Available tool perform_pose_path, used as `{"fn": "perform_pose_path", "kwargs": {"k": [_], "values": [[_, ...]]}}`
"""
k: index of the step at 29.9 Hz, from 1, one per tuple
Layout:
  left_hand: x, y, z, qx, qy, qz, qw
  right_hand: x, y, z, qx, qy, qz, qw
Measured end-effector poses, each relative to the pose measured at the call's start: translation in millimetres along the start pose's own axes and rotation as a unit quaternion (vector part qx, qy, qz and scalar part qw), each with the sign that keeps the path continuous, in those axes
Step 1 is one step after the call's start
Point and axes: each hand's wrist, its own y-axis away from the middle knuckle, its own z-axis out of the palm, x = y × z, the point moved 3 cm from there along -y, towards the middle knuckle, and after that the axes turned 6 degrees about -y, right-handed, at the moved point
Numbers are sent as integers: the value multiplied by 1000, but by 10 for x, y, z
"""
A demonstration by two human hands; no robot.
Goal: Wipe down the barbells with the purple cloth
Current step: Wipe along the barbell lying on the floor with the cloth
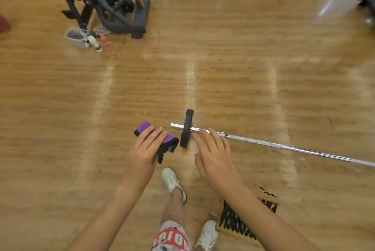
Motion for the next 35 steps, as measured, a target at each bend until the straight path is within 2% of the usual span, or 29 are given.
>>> {"fn": "perform_pose_path", "kwargs": {"k": [9,15,21,29,35], "values": [[-704,-789,665,-32,39,54,997,148,-891,575,-41,2,73,996],[-1093,-934,1143,-74,70,22,995,186,-1152,914,-69,-14,119,990],[-1256,-1078,1595,-102,80,-7,992,463,-1301,1106,-95,-15,124,988],[-1468,-1209,2939,-109,69,-108,986,1580,-1649,1939,-157,32,90,983],[-1634,-1097,4607,-71,20,-179,981,2931,-1860,3345,-158,20,54,986]]}}
